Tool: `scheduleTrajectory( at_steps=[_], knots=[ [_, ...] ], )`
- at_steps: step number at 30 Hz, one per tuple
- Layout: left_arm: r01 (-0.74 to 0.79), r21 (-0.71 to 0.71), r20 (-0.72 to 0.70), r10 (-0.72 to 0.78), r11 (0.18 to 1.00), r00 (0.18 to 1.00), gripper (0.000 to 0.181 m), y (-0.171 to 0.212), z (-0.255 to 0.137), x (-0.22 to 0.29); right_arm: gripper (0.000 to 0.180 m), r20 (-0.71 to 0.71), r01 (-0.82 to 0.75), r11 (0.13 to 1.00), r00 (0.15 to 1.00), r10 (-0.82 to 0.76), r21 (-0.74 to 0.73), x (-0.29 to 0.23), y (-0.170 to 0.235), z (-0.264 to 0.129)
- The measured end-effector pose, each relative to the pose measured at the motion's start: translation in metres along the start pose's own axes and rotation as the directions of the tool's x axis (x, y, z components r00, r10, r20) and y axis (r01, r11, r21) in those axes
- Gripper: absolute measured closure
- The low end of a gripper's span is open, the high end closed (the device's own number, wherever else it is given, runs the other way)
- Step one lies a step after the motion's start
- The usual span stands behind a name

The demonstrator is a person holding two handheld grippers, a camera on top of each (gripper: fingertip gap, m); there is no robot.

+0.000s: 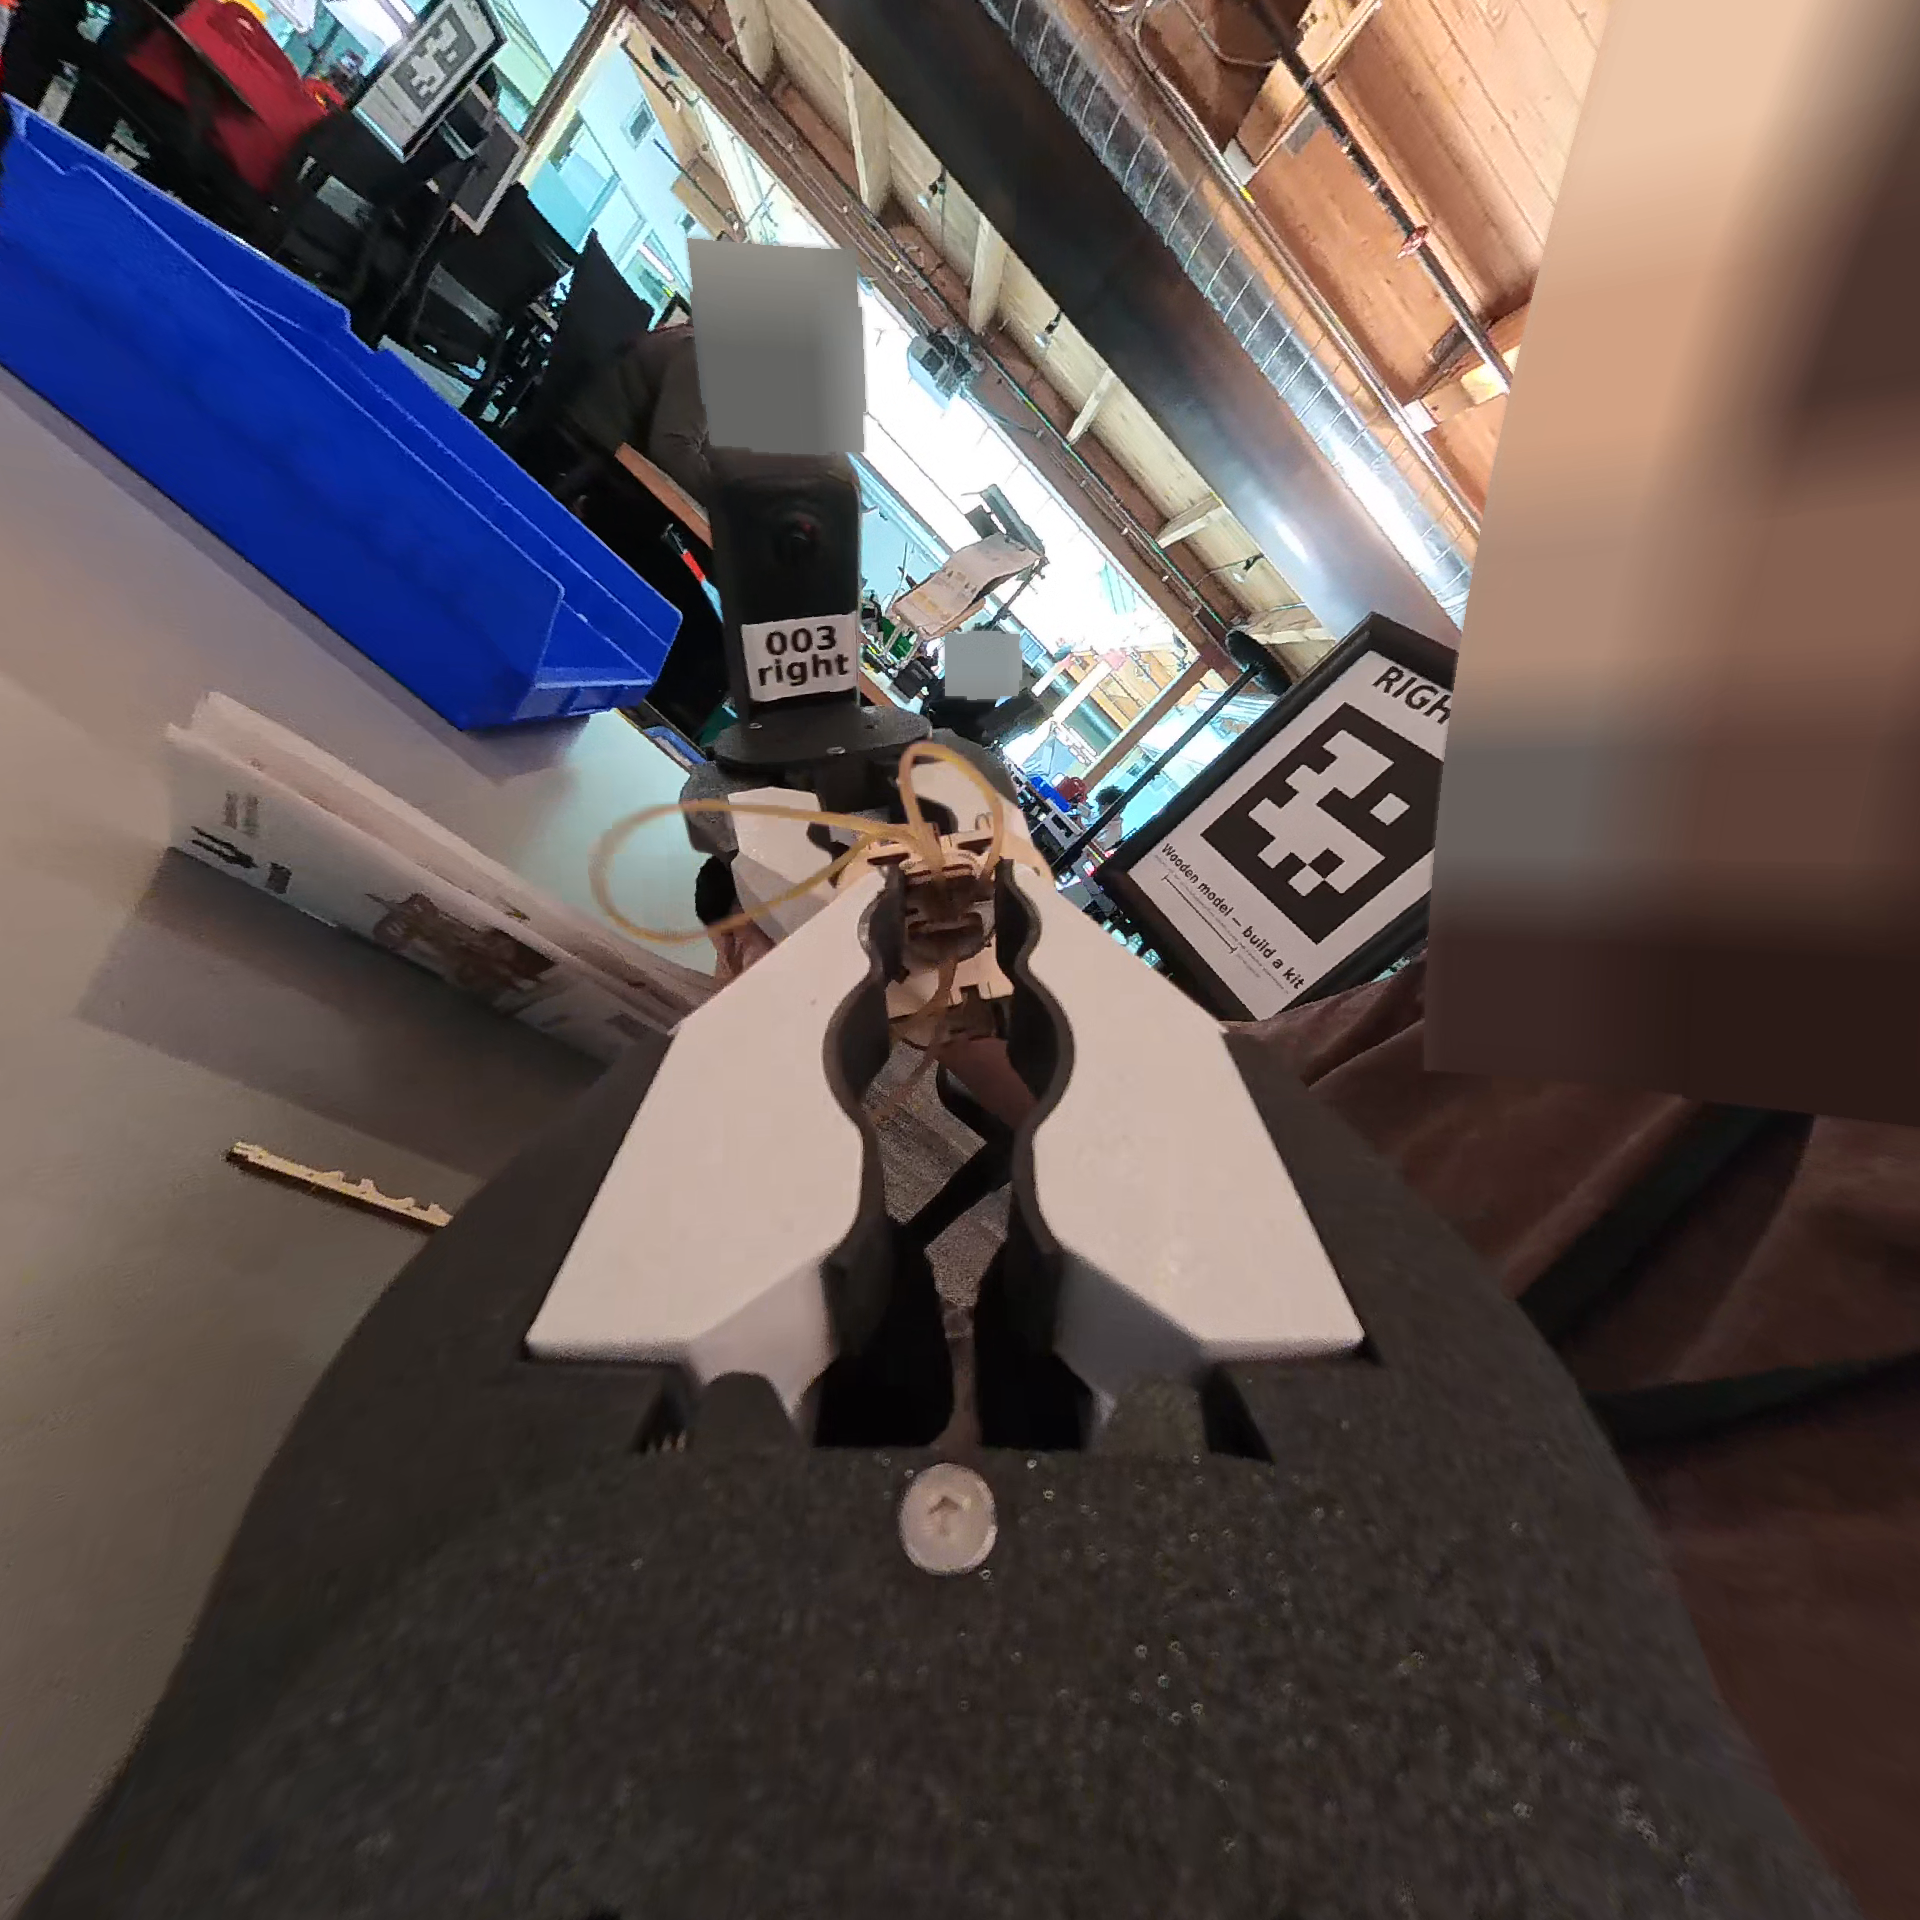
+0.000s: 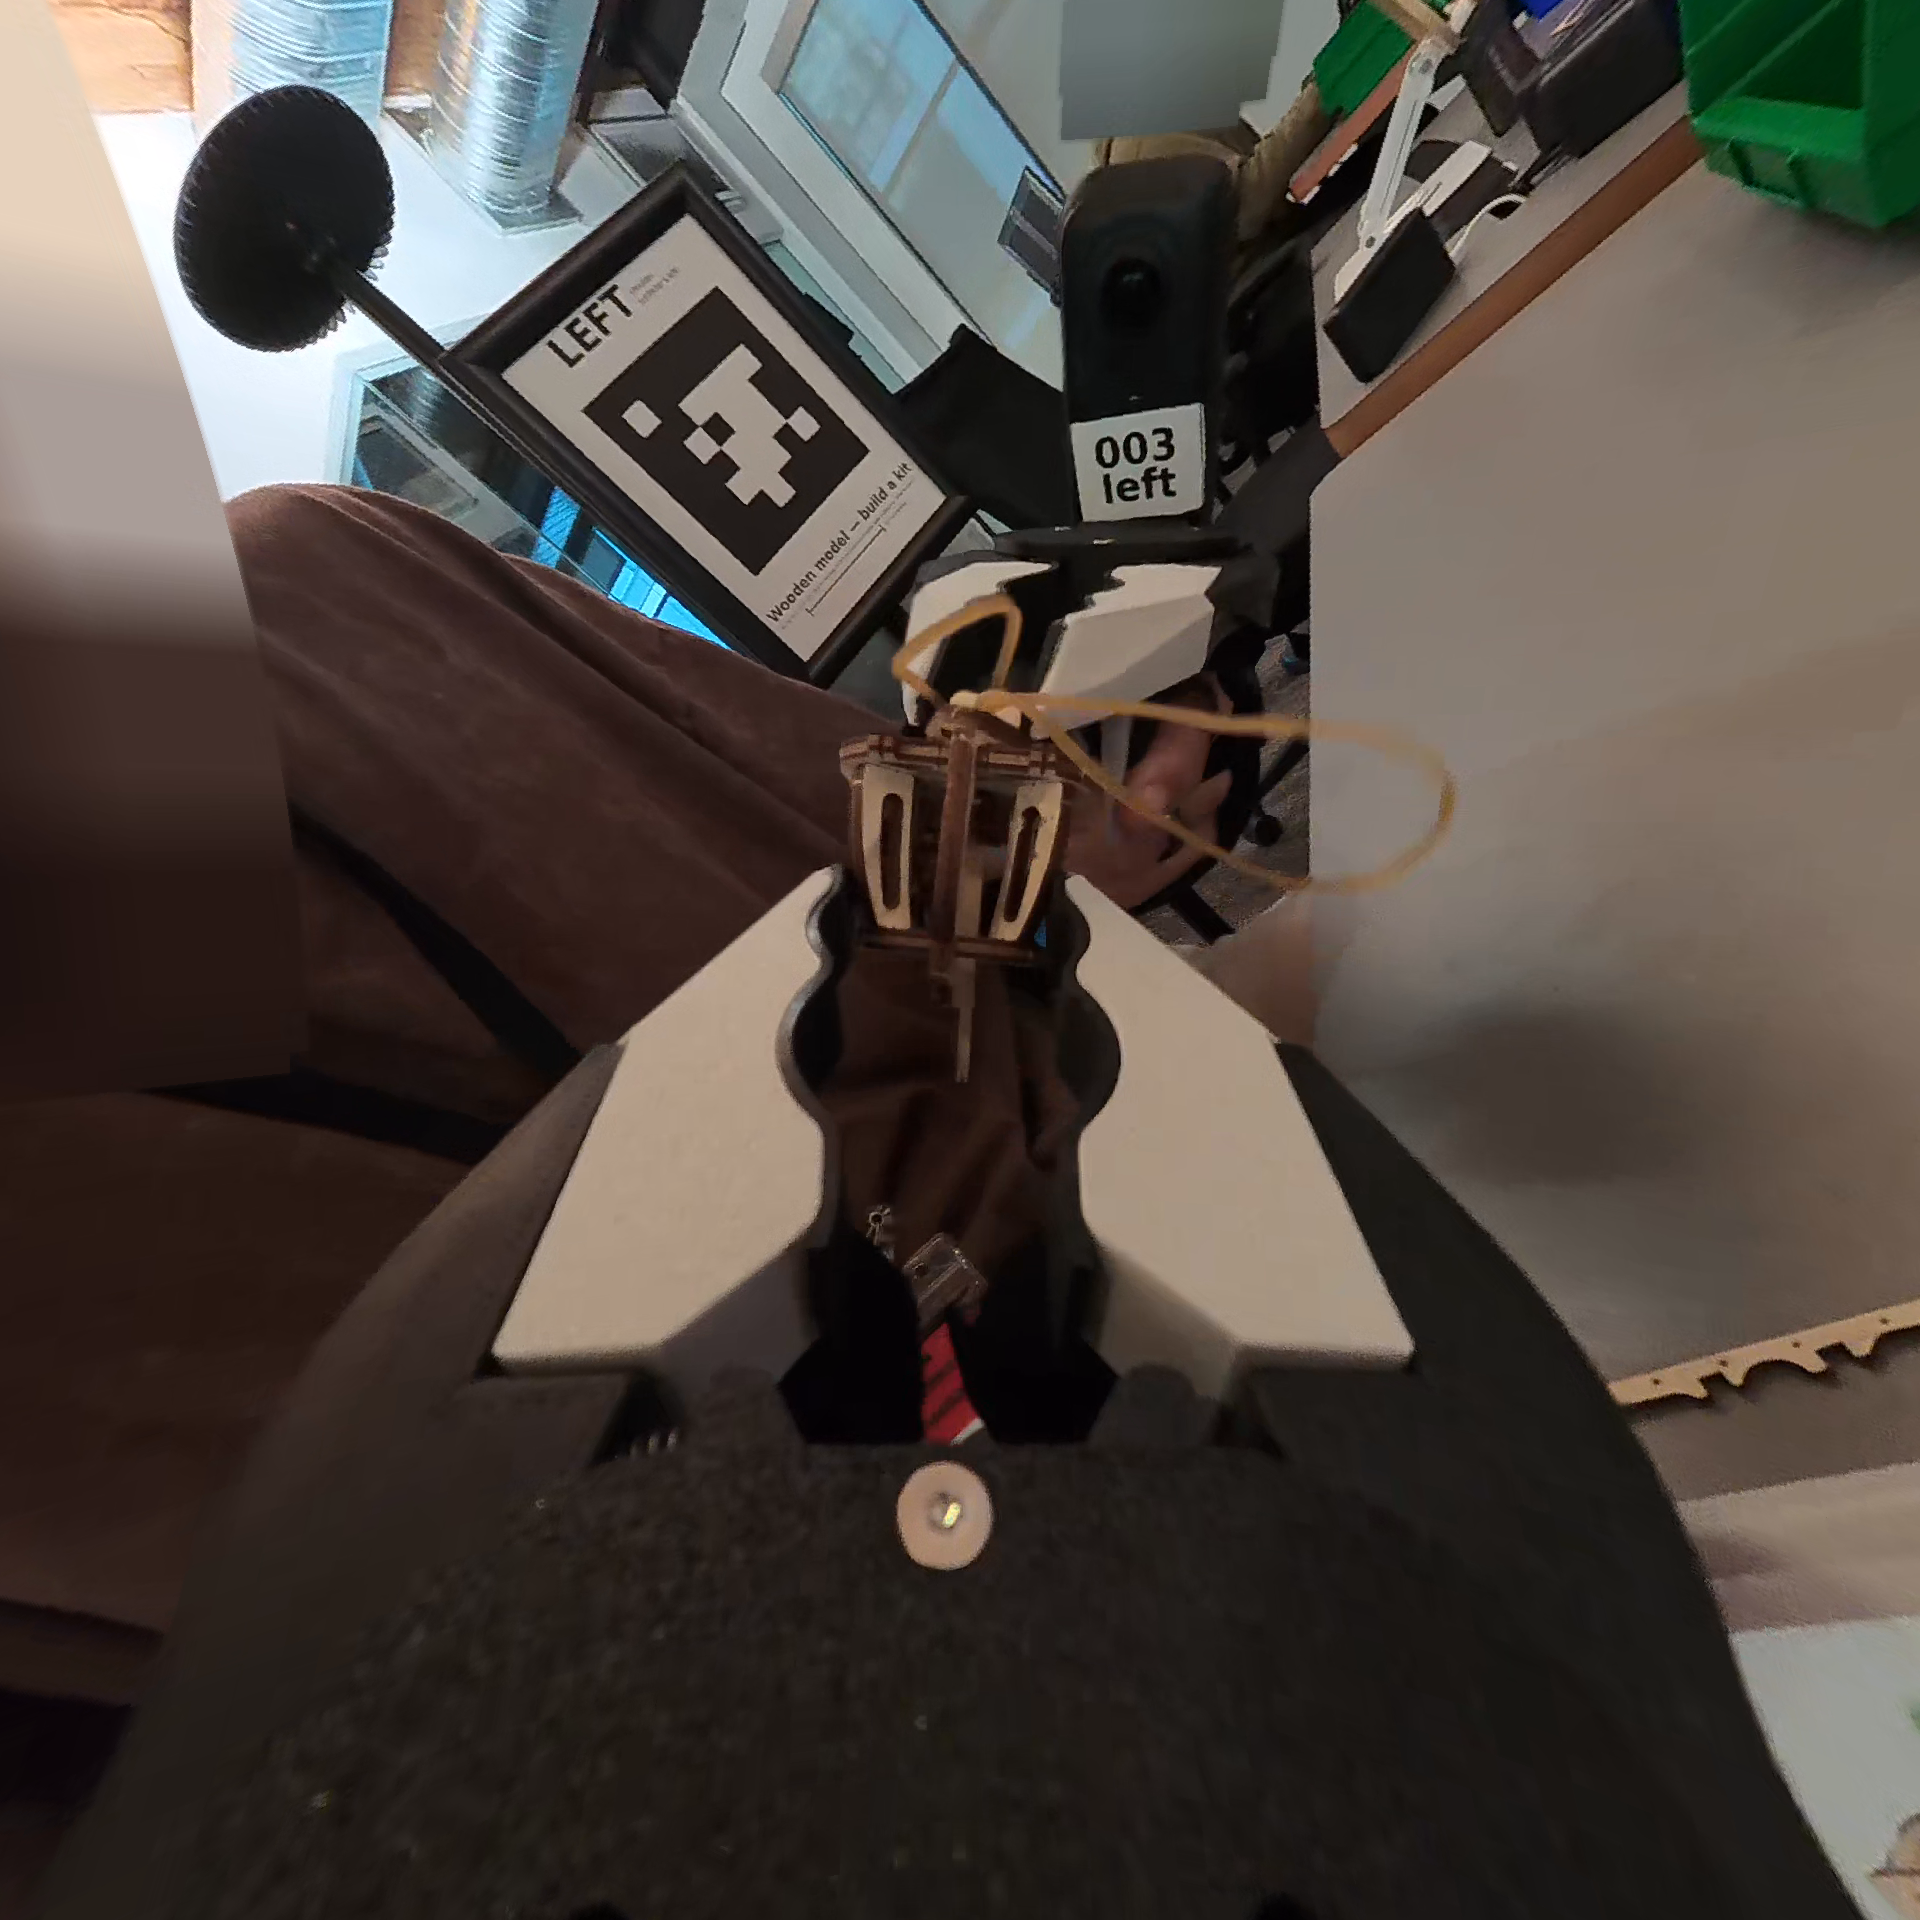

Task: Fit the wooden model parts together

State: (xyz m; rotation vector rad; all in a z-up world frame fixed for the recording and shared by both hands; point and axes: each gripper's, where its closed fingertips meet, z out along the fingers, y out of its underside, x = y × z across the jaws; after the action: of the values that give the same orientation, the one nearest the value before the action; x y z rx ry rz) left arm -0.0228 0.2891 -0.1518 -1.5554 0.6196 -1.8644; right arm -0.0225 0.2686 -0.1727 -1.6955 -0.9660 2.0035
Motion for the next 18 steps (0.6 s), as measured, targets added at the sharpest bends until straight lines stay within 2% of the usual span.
scheduleTrajectory(
  at_steps=[9, 18],
  knots=[
    [0.029, -0.020, 0.055, -0.028, 0.999, 0.998, 0.167, 0.003, -0.003, -0.013, 0.144, -0.066, -0.004, 1.000, 0.998, 0.003, -0.012, 0.013, 0.002, -0.002],
    [0.001, -0.050, 0.113, 0.004, 0.999, 0.994, 0.167, 0.007, -0.005, -0.020, 0.144, -0.115, -0.015, 0.999, 0.993, 0.011, -0.037, 0.021, 0.006, -0.002]
  ],
)
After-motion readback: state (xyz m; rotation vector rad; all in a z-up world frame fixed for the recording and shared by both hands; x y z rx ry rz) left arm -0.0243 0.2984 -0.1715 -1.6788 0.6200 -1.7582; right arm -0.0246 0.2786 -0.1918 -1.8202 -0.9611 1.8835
